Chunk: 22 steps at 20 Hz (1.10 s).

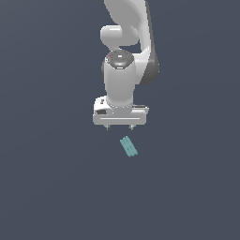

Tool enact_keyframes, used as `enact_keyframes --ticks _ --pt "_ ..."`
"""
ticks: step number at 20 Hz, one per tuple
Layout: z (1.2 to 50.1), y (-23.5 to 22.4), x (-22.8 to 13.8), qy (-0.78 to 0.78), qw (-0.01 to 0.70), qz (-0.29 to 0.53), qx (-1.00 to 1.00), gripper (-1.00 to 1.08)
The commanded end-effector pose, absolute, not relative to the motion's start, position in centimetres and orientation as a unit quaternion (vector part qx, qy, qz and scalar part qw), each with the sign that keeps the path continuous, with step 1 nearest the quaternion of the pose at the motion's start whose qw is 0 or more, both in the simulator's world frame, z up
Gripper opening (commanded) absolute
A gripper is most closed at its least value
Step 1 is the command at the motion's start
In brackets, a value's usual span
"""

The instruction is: Pick up the object and move it to a goal position.

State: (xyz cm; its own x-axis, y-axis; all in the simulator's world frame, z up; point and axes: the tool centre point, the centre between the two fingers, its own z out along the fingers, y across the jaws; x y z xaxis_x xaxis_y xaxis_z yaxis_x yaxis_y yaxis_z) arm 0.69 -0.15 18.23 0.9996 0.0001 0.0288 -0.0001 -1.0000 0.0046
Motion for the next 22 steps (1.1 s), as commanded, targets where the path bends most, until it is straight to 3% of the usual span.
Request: enact_keyframes --ticks 1,14,22 --pt "18.2 -0.1 0.7 0.0 0.002 0.014 1.0 1.0" --pt "18.9 -1.3 1.3 0.014 0.015 0.027 0.999 1.0" --pt "16.8 -0.4 1.4 0.049 0.015 0.022 0.998 1.0"
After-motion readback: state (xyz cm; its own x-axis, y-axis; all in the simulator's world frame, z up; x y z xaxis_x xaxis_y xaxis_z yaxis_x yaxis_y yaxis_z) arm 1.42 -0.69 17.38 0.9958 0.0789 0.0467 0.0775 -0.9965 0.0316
